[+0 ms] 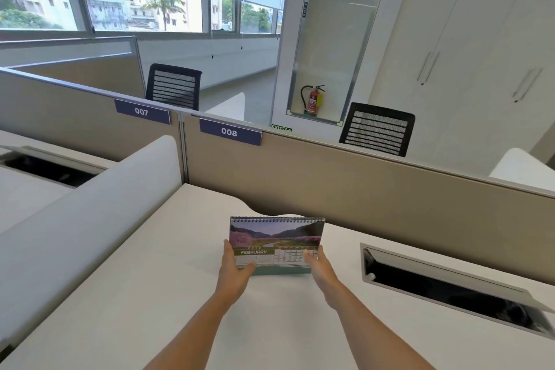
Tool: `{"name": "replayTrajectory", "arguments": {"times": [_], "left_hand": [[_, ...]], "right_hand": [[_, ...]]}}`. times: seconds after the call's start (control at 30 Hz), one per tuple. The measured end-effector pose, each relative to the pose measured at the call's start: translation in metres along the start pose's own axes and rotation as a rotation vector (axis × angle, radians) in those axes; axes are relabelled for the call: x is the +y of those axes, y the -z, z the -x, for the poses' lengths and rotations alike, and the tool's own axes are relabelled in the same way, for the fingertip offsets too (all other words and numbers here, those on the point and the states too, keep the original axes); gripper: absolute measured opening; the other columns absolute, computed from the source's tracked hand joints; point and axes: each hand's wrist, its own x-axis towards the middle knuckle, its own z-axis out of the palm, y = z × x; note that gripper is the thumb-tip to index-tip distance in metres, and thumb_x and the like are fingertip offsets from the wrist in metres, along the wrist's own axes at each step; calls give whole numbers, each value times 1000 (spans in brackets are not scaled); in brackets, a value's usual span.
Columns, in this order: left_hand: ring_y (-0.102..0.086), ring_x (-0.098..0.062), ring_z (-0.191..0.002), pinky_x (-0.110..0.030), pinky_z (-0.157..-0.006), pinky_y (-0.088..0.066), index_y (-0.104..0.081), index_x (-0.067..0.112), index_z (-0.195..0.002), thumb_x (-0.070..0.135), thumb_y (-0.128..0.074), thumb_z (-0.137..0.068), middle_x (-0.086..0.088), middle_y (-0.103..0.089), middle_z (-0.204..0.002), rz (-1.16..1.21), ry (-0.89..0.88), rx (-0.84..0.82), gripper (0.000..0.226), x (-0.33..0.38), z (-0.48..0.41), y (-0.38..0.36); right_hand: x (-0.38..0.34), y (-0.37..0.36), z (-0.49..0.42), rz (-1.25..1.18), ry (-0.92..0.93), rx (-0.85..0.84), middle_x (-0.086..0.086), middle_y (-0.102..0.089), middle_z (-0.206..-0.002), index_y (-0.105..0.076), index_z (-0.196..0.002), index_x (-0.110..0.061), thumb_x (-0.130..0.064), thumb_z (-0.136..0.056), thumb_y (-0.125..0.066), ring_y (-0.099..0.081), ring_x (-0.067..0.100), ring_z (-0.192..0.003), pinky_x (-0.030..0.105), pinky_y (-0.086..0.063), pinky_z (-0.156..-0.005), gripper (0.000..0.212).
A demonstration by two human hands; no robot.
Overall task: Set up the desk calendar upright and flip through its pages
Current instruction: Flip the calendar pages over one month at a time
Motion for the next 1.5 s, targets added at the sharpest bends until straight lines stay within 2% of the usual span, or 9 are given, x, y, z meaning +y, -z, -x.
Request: {"name": "replayTrajectory", "arguments": {"times": [0.3,0.47,0.63,0.77,0.9,1.0,1.13,1.3,1.5], "left_hand": [[-35,-28,-136,-48,-112,-32,3,25,-150,25,-64,-87,-5,-30,-153,-67,18,63,92,2,10,-11],[-44,-30,-130,-59,-111,-26,-25,31,-145,40,-59,-88,0,-48,-142,-192,24,138,68,-5,16,-4],[-60,-28,-112,-32,-82,-50,-51,24,-127,39,-46,-95,-5,-65,-115,10,-66,105,35,1,41,15],[-71,-23,-84,-31,-73,-49,-71,18,-101,87,-28,-69,-3,-76,-91,164,-167,-1,87,20,54,42],[-69,-23,-87,-33,-73,-48,-72,18,-99,95,-13,-59,-6,-76,-95,199,-296,-38,105,57,48,49],[-61,-19,-108,-39,-89,-42,-68,21,-112,93,-10,-60,-4,-68,-118,234,-305,-21,106,91,42,49],[-43,-11,-113,-47,-107,-26,-50,26,-133,62,-20,-91,11,-51,-124,103,-229,-17,63,111,28,44],[-36,-30,-133,-57,-106,-28,-47,33,-129,61,-23,-93,-1,-49,-141,-414,-205,32,53,85,-4,48],[-22,-25,-142,-48,-110,-30,-26,21,-147,42,-47,-94,-2,-18,-158,-446,-276,10,61,71,-11,42]], "right_hand": [[7,1,19,87,6,-35,1,-31,-152,-8,-151,-25,-36,-98,-41,-30,26,-139,40,-28,-111,62],[9,11,28,100,79,-26,2,-43,-143,-33,-141,-24,-34,-98,-42,-41,22,-128,33,-35,-98,45],[-2,31,35,-7,20,6,5,-68,-110,-60,-106,-17,-46,-100,-21,-59,13,-94,34,-32,-98,48],[-15,45,32,-159,-2,-68,4,-74,-106,-71,-102,-19,-71,-86,-5,-65,16,-101,35,-39,-92,85],[-45,51,29,-254,88,-184,11,-73,-105,-72,-106,-23,-75,-78,8,-66,25,-103,41,-39,-92,99],[-68,45,23,-175,169,-208,-2,-64,-127,-59,-124,-40,-74,-78,12,-52,24,-122,48,-28,-106,91],[-84,28,13,13,221,-170,-10,-38,-147,-22,-147,-37,-68,-90,-20,-36,20,-134,44,-27,-108,65],[-69,29,-9,947,257,-88,-13,-4,-160,-11,-147,-43,-72,-86,-15,1,30,-147,60,2,-113,67],[-56,27,-12,943,343,-9,-13,8,-160,-2,-148,-41,-62,-87,-43,7,27,-147,62,1,-112,76]]}}
